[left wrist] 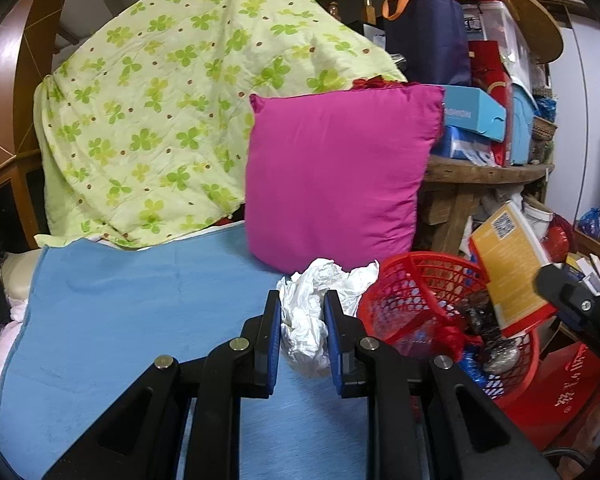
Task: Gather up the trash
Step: 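Carry the medicine box and tissue over the red wastebasket with both tools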
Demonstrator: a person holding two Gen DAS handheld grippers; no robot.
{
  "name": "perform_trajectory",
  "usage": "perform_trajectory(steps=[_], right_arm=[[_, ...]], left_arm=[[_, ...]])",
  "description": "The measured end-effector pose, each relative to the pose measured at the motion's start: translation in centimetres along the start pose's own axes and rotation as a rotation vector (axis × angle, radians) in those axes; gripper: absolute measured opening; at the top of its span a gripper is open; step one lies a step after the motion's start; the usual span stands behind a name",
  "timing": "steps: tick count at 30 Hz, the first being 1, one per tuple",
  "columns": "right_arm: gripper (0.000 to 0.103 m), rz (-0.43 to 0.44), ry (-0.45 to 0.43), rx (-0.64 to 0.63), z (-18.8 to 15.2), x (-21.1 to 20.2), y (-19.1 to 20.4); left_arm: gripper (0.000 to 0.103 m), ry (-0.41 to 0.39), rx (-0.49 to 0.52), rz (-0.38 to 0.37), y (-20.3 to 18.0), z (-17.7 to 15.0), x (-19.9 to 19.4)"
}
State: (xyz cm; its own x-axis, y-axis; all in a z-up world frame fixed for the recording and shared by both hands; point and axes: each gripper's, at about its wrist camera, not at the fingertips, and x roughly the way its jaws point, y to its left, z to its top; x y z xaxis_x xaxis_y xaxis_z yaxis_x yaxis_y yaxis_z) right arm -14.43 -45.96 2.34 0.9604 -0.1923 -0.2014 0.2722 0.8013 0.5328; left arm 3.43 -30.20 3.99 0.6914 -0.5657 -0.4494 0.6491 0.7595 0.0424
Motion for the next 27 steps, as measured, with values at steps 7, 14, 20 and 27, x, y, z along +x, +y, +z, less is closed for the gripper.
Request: perform_trajectory(steps=[7, 14, 20, 27], right_arm=[[0.051, -0.015, -0.013, 0.021, 0.3, -0.1, -0.9], [0.051, -0.037, -0.032, 0.045, 0.5, -0.3, -1.6], [0.051, -0.06, -0.056, 0.07, 0.8, -0.6, -2.4], [0.052, -0.078, -0.068, 0.088, 1.0, -0.9, -2.9]], left_arm=[[0.022, 0.003, -0.017, -0.054, -0.6, 0.2, 0.3], [0.022, -0.007, -0.041, -0.119, -0.9, 0.3, 0.6], [0.022, -0.028, -0.055, -0.206, -1.3, 0.2, 0.8], [0.022, -0.038, -0.046, -0.284, -2.4, -0.1, 1.2]])
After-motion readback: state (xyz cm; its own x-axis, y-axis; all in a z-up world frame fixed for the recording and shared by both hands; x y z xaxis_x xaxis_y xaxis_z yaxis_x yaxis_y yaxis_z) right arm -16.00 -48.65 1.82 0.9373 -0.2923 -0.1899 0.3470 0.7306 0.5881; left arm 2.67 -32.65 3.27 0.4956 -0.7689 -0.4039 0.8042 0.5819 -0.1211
